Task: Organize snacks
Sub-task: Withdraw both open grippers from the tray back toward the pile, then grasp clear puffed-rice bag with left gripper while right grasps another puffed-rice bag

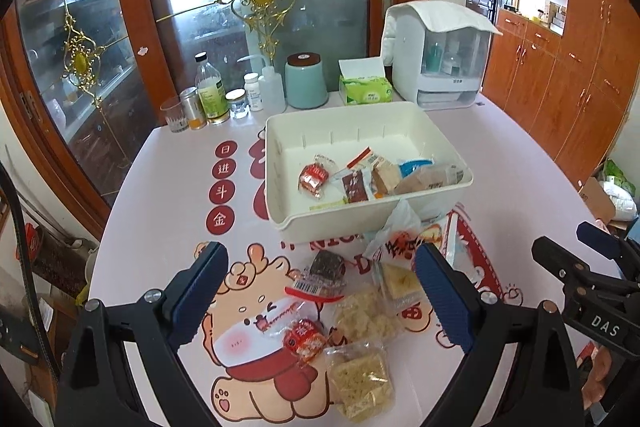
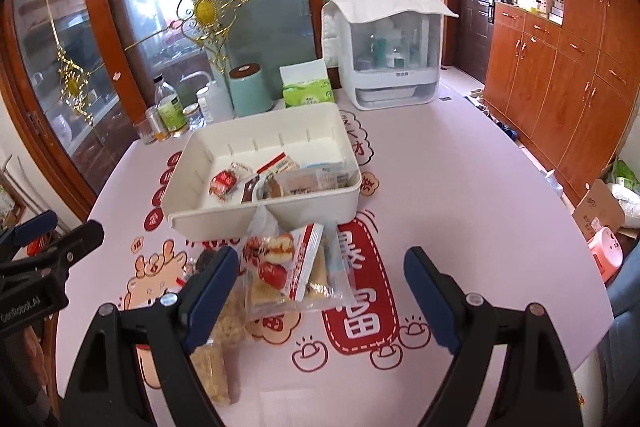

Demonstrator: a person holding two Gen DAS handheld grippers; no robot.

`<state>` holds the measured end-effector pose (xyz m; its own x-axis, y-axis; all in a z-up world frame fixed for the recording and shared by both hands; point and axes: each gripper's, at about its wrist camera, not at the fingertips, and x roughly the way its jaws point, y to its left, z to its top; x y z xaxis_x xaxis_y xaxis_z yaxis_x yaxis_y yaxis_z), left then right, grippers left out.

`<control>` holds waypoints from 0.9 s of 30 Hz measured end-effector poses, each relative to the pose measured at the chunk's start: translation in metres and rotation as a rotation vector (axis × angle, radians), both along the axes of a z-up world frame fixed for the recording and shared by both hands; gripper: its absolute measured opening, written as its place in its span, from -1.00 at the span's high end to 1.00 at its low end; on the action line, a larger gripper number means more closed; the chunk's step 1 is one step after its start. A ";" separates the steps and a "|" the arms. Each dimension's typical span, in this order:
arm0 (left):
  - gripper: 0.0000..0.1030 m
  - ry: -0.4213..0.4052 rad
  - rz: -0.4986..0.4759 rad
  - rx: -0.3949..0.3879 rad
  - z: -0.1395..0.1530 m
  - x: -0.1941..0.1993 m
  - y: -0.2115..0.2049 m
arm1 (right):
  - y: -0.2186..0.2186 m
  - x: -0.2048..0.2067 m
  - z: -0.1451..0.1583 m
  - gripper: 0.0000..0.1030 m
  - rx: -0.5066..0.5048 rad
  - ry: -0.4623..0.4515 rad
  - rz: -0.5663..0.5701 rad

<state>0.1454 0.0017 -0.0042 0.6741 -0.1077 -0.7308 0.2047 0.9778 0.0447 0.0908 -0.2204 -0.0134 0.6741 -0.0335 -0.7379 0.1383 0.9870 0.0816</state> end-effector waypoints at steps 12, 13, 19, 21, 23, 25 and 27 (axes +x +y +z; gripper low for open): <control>-0.82 0.097 0.037 0.012 -0.046 -0.012 0.018 | 0.005 -0.016 -0.036 -0.66 0.007 0.096 0.040; -0.82 0.110 0.043 0.013 -0.051 -0.013 0.020 | 0.005 -0.018 -0.040 -0.66 0.009 0.105 0.044; -0.82 0.172 0.061 0.015 -0.078 -0.018 0.026 | -0.004 -0.025 -0.062 -0.66 0.016 0.162 0.047; -0.82 0.199 0.065 0.011 -0.088 -0.019 0.028 | -0.005 -0.027 -0.070 -0.66 0.012 0.181 0.051; -0.82 0.227 0.066 0.005 -0.098 -0.020 0.030 | -0.005 -0.029 -0.078 -0.66 0.008 0.202 0.059; -0.82 0.255 0.069 -0.003 -0.107 -0.021 0.032 | -0.005 -0.030 -0.088 -0.66 0.012 0.228 0.071; -0.82 0.287 0.068 -0.019 -0.116 -0.021 0.032 | -0.003 -0.030 -0.098 -0.66 0.020 0.258 0.081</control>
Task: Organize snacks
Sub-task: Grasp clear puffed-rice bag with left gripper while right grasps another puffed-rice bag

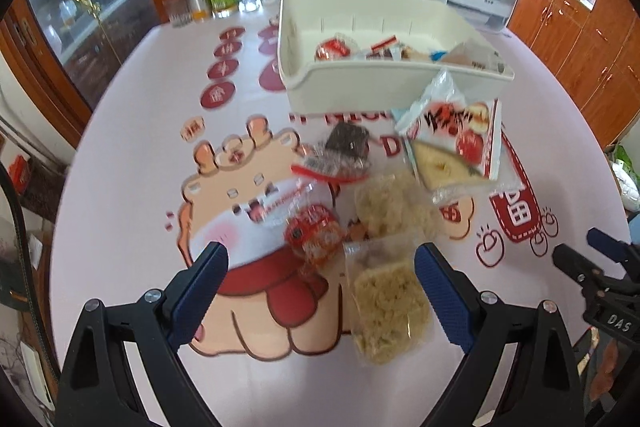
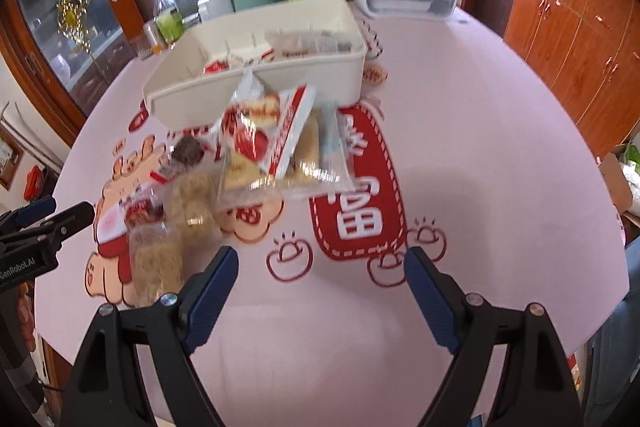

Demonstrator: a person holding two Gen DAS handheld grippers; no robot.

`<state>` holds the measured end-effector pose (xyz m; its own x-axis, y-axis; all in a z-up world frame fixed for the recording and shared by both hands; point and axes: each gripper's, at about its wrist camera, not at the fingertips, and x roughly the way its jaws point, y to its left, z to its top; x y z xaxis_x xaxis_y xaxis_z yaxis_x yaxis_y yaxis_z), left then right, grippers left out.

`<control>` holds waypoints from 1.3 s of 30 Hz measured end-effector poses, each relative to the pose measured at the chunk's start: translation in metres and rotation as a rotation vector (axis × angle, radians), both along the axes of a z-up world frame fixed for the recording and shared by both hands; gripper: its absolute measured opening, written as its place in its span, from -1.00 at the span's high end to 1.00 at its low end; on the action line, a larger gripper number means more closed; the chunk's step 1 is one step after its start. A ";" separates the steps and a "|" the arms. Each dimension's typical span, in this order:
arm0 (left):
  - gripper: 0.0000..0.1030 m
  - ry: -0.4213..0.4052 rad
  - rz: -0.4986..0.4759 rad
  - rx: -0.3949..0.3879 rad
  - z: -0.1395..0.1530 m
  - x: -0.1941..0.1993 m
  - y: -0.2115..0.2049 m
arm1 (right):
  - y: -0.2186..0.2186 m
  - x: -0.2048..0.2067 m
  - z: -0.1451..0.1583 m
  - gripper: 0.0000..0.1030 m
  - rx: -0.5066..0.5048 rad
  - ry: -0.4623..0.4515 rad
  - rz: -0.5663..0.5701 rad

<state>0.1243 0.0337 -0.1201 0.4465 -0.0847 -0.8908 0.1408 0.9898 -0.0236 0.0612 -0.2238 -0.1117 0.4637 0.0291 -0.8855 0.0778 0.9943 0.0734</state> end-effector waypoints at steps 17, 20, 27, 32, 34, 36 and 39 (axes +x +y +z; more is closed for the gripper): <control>-0.70 0.264 -0.011 -0.099 -0.081 0.006 -0.040 | 0.010 0.022 -0.027 -0.66 0.003 0.063 0.057; -0.21 0.304 -0.015 -0.119 -0.093 0.005 -0.036 | 0.015 0.028 -0.028 -0.66 0.010 0.066 0.073; -0.11 0.282 0.032 -0.130 -0.091 0.001 -0.012 | 0.038 0.045 -0.032 -0.66 0.024 0.063 0.136; -0.10 0.255 0.073 -0.115 -0.085 -0.002 0.014 | 0.063 0.058 -0.038 -0.66 0.038 0.071 0.198; -0.10 0.242 0.095 -0.113 -0.082 -0.003 0.024 | 0.075 0.064 -0.042 -0.66 0.039 0.080 0.228; -0.10 0.229 0.118 -0.107 -0.078 -0.004 0.032 | 0.087 0.069 -0.047 -0.66 0.040 0.090 0.254; -0.10 0.220 0.149 -0.105 -0.075 -0.007 0.044 | 0.101 0.075 -0.055 -0.66 0.028 0.099 0.286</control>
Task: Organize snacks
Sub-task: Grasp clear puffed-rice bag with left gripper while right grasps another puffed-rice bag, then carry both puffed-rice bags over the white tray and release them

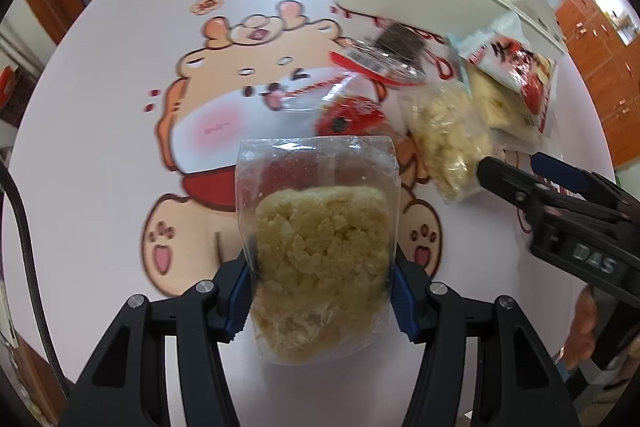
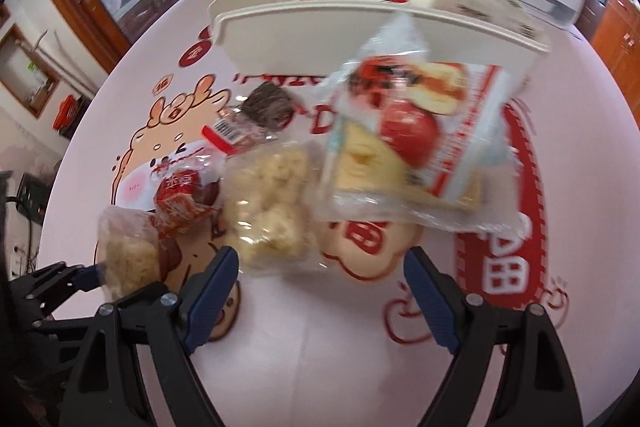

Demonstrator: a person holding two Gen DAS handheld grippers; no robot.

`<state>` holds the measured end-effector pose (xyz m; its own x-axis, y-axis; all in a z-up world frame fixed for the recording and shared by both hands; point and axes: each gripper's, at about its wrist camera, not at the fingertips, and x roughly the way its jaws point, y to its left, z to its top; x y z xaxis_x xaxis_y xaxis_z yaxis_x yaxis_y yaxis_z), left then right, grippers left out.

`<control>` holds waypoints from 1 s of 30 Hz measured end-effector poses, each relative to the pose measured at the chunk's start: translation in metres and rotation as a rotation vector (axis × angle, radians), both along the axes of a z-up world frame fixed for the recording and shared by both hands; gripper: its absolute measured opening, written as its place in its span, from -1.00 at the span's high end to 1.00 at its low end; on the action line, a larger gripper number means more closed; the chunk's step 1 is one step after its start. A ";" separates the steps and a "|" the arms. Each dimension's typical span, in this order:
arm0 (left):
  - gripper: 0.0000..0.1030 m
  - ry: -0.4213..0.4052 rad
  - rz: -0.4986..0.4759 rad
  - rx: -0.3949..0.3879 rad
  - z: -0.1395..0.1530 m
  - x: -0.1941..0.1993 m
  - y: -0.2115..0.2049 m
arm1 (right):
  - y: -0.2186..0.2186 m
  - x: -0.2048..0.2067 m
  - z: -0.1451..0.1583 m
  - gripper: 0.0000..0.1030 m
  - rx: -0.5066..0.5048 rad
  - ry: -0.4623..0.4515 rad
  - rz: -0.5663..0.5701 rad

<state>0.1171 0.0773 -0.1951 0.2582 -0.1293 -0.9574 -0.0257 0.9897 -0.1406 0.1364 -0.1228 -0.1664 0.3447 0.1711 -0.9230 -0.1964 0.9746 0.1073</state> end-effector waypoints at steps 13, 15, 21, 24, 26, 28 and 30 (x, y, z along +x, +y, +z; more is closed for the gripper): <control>-0.10 0.006 0.048 0.010 -0.001 -0.001 0.009 | 0.033 0.014 -0.028 0.01 -0.031 0.033 0.087; -0.10 -0.001 0.039 0.013 0.003 -0.003 0.008 | 0.031 0.013 -0.027 0.08 -0.007 0.041 0.095; -0.10 -0.042 -0.007 0.036 0.024 -0.002 -0.004 | 0.019 0.001 -0.009 0.09 0.010 0.011 0.090; -0.10 -0.074 -0.030 0.051 0.039 0.004 -0.011 | 0.010 -0.006 0.008 0.10 0.018 -0.024 0.087; -0.10 -0.099 -0.048 0.054 0.052 0.010 -0.015 | 0.002 -0.006 0.021 0.09 0.023 -0.048 0.080; -0.10 -0.130 -0.068 0.056 0.066 0.017 -0.020 | -0.007 -0.006 0.037 0.09 0.032 -0.080 0.064; -0.10 -0.165 -0.092 0.062 0.082 0.026 -0.027 | -0.014 -0.003 0.051 0.09 0.041 -0.110 0.047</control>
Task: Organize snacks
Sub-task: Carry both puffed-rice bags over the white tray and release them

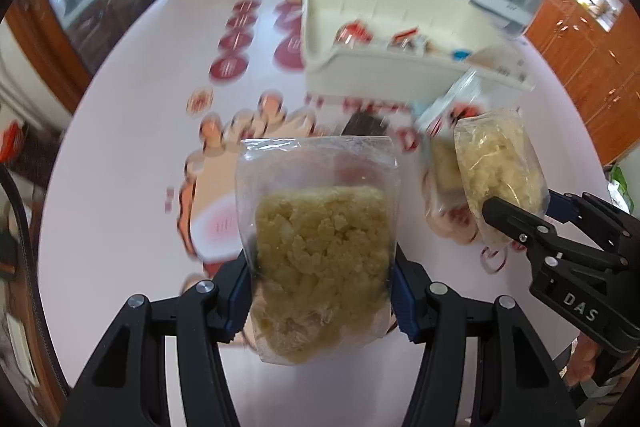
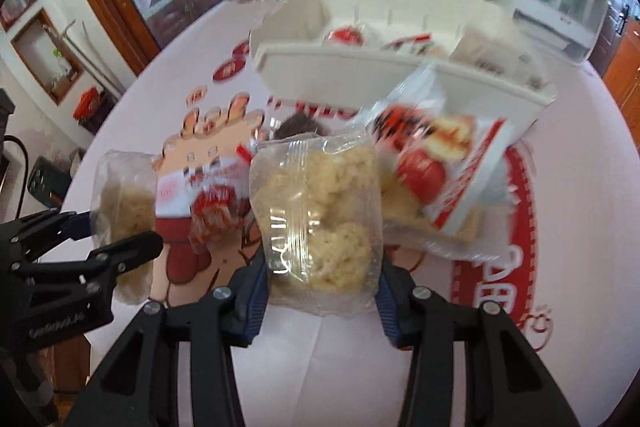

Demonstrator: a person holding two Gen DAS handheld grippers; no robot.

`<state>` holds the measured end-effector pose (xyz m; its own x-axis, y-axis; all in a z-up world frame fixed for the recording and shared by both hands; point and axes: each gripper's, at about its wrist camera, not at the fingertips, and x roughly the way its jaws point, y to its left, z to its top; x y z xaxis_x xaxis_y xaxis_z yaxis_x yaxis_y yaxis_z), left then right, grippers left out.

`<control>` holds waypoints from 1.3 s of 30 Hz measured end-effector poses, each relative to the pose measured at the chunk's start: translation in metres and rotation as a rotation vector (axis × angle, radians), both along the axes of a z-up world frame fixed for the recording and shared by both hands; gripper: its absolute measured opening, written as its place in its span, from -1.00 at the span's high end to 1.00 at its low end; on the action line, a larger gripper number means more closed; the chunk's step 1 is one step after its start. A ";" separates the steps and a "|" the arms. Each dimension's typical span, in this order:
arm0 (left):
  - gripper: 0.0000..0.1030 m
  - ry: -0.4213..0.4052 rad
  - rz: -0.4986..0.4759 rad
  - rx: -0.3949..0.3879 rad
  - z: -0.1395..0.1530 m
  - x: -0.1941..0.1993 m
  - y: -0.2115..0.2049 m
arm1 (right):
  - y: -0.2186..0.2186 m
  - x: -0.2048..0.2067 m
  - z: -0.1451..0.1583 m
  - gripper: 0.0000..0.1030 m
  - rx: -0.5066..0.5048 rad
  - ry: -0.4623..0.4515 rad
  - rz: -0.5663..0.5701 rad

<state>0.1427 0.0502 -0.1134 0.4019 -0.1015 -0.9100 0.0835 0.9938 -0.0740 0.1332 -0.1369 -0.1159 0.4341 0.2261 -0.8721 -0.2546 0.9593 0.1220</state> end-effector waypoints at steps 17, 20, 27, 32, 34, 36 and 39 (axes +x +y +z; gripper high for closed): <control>-0.10 -0.296 -0.110 0.054 0.125 0.130 -0.054 | -0.032 0.090 0.139 0.09 0.065 -0.360 -0.158; -0.10 -0.293 -0.106 0.052 0.127 0.153 -0.061 | -0.038 0.110 0.148 0.09 0.061 -0.368 -0.192; -0.10 -0.268 -0.108 0.051 0.114 0.185 -0.075 | -0.046 0.147 0.150 0.09 0.031 -0.361 -0.235; -0.10 -0.255 -0.104 0.056 0.105 0.196 -0.079 | -0.048 0.161 0.141 0.09 0.013 -0.337 -0.249; -0.11 -0.255 -0.106 0.066 0.102 0.202 -0.080 | -0.049 0.165 0.135 0.09 0.005 -0.319 -0.255; -0.11 -0.256 -0.108 0.080 0.099 0.206 -0.081 | -0.049 0.170 0.128 0.09 -0.003 -0.300 -0.259; -0.11 -0.251 -0.105 0.100 0.095 0.209 -0.082 | -0.050 0.175 0.118 0.08 -0.013 -0.273 -0.255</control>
<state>0.3518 -0.0314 -0.0188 0.6078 -0.0696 -0.7911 0.1897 0.9800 0.0595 0.3086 -0.1869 0.0024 0.6920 0.0698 -0.7185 -0.0283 0.9972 0.0696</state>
